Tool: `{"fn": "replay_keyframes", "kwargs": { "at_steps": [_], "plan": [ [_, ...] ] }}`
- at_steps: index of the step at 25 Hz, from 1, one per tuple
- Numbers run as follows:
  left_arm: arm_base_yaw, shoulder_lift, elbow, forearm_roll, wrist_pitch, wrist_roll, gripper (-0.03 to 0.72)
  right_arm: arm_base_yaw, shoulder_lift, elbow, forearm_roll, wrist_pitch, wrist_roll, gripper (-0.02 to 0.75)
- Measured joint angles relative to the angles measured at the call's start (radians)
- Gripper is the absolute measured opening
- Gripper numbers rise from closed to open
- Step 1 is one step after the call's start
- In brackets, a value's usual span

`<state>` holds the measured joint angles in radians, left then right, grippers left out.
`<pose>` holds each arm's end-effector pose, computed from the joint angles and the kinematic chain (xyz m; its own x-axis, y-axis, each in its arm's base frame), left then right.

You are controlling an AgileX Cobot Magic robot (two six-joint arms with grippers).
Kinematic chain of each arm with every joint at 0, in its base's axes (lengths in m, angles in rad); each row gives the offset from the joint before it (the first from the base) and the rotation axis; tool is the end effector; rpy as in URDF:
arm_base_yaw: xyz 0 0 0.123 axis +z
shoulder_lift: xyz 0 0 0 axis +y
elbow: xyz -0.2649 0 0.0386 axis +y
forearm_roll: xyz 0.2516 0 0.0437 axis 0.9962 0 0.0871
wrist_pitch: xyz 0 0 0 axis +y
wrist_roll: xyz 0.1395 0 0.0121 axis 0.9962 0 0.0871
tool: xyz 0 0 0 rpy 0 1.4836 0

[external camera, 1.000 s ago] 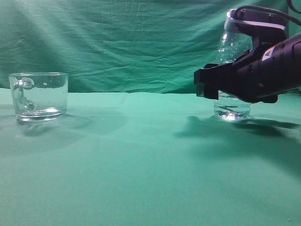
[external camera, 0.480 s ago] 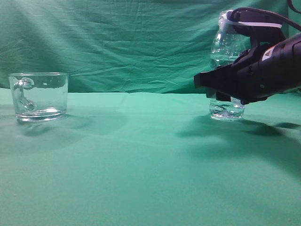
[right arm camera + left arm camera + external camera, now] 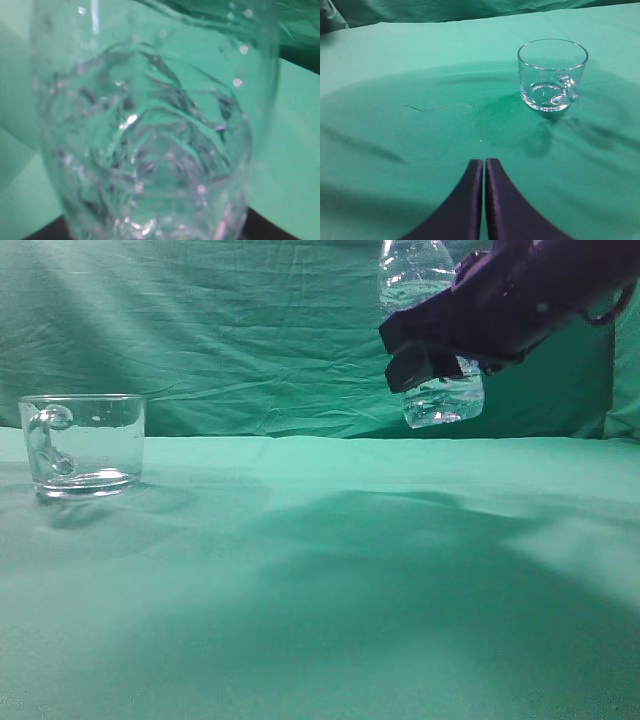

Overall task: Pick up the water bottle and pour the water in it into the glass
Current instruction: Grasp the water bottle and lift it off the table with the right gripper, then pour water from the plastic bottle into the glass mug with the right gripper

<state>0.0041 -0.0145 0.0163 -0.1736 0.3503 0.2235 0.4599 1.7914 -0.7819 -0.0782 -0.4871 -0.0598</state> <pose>0.1213 -0.0078 0.1650 -0.2535 0.0591 -0.9655 0.0686 0.9967 0.0430 0.3502 0.1792 0.1241 -0.3148 -0.2993 -0.9007 -0.5180 0.8494 -0.1012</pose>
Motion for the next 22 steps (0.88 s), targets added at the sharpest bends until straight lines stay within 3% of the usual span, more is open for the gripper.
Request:
{"fn": "replay_keyframes", "kwargs": {
  "at_steps": [6, 10, 22],
  "plan": [
    [0.000, 0.000, 0.000, 0.000, 0.000, 0.000, 0.000, 0.012, -0.057, -0.181, -0.095, 0.377, -0.013, 0.316],
    [0.000, 0.000, 0.000, 0.000, 0.000, 0.000, 0.000, 0.084, -0.050, -0.327, -0.114, 0.606, -0.113, 0.316],
    [0.000, 0.000, 0.000, 0.000, 0.000, 0.000, 0.000, 0.240, 0.193, -0.718, -0.297, 0.879, -0.176, 0.316]
  ]
}}
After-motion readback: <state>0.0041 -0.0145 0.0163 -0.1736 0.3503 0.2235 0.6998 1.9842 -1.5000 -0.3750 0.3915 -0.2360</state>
